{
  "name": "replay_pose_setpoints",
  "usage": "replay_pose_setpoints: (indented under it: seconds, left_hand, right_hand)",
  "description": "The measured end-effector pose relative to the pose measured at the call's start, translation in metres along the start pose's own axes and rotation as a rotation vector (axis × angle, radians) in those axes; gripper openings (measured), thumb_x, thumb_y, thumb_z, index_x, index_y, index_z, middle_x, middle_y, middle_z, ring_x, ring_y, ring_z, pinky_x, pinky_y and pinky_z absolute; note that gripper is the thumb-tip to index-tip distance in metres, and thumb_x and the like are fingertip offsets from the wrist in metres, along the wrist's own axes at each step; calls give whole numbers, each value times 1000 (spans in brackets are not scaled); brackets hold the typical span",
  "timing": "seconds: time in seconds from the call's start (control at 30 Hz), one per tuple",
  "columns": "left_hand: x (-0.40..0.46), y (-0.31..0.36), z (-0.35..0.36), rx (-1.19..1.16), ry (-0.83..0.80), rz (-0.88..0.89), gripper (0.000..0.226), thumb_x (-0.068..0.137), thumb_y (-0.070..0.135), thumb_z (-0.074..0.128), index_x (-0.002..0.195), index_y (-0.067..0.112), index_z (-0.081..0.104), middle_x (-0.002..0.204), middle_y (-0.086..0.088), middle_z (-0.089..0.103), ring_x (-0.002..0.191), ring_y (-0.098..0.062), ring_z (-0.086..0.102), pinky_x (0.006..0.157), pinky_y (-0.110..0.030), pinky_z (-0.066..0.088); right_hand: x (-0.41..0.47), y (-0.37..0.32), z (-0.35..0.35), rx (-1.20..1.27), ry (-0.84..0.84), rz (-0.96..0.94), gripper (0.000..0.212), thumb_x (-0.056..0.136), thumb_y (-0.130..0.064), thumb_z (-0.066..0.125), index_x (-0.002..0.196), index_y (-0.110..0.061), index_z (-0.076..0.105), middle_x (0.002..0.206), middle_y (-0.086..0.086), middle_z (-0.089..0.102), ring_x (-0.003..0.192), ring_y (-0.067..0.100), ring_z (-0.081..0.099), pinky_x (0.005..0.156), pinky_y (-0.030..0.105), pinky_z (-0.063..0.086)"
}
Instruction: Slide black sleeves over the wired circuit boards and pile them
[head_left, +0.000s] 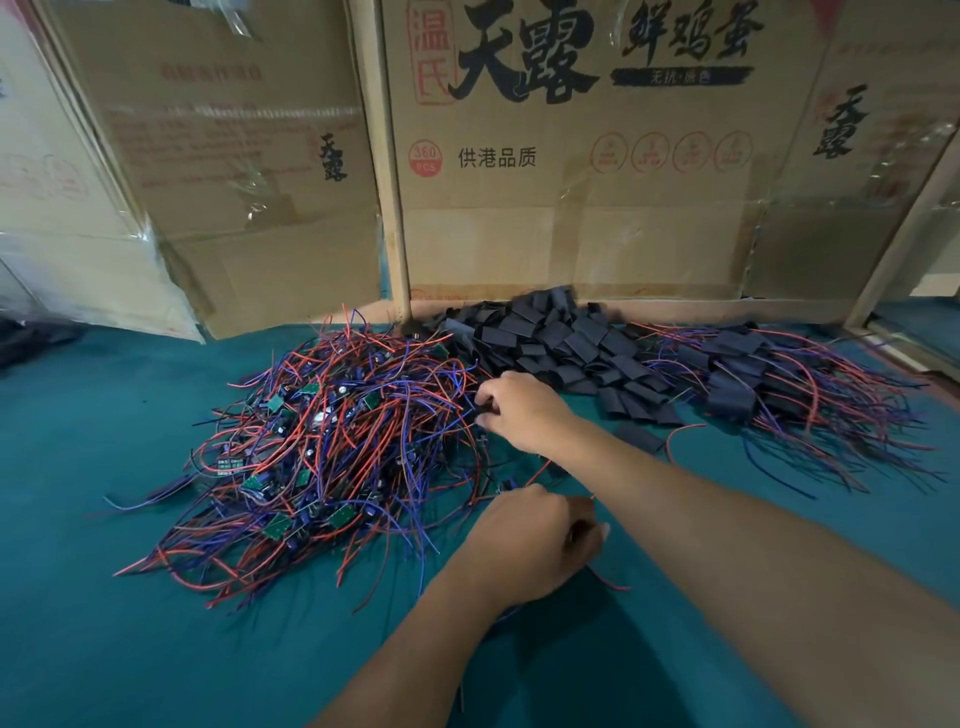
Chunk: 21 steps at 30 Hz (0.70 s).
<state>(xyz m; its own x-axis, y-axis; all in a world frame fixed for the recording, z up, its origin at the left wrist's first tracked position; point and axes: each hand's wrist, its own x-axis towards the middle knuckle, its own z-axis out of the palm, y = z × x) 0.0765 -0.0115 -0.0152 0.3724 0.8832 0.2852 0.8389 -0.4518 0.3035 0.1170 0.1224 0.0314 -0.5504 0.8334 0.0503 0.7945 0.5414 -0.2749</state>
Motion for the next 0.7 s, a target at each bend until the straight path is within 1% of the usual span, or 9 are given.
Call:
replay_pose_setpoints:
  seconds: [0.03,0.07,0.17,0.27,0.33,0.43,0.53,0.63,0.7]
  left_hand:
    - [0,-2,-1,4,14,-3,33,100,41,43,78,18,51,67,-10,60,70,-37,56,62,-44,46]
    - [-1,-3,-1,4,27,-5,34,100,41,42,78,16,51,66,-10,60,70,-38,56,62,-44,46]
    - [-2,-3,-2,19,60,-6,35,99,41,40,80,14,52,65,-11,59,69,-39,55,59,-43,46]
    - [-1,-3,-2,53,77,-14,32,100,41,40,79,18,48,70,-13,61,71,-42,55,56,-39,39]
    - [-1,-2,-2,69,76,-23,31,101,41,40,78,20,45,72,-13,62,72,-42,54,56,-38,33]
    - [0,1,-5,65,31,-37,28,99,36,41,85,16,55,77,-12,66,75,-42,56,61,-42,42]
    - [-1,1,-7,48,4,-46,25,98,32,44,90,16,61,82,-12,68,78,-41,58,67,-43,45]
    - [-1,-1,-6,60,24,-51,26,97,34,44,91,15,61,82,-11,68,79,-40,57,64,-41,43]
    - [-1,-2,-5,45,58,-60,27,98,36,43,90,16,60,79,-12,66,76,-40,56,60,-40,38]
  right_hand:
    - [7,-1,2,-33,-45,-13,40,96,-34,63,131,-17,58,125,7,54,111,28,55,87,39,48]
    - [12,-2,3,-62,-79,-14,45,94,-38,64,133,-16,56,127,7,51,115,28,52,89,39,47]
    - [24,-2,5,-64,-87,-24,39,94,-39,64,122,-13,61,119,8,55,105,27,55,83,38,48]
    - [25,-3,4,255,1,20,21,96,-32,62,105,-14,68,106,7,68,95,25,63,79,36,49]
    - [22,-5,3,331,11,18,18,95,-33,64,102,-17,69,105,5,70,93,23,63,76,33,47]
    - [16,-9,7,154,-11,71,34,92,-42,66,104,-11,68,98,9,70,86,25,65,70,33,48]
    - [11,-11,11,-21,-78,164,43,89,-48,68,107,-9,65,103,10,66,88,28,65,76,36,53]
    - [8,-13,10,-22,-177,174,40,91,-41,68,112,-7,62,110,11,64,92,29,65,79,38,54]
    - [6,-13,6,10,-219,182,37,93,-34,66,113,-3,62,110,13,65,86,27,64,75,34,52]
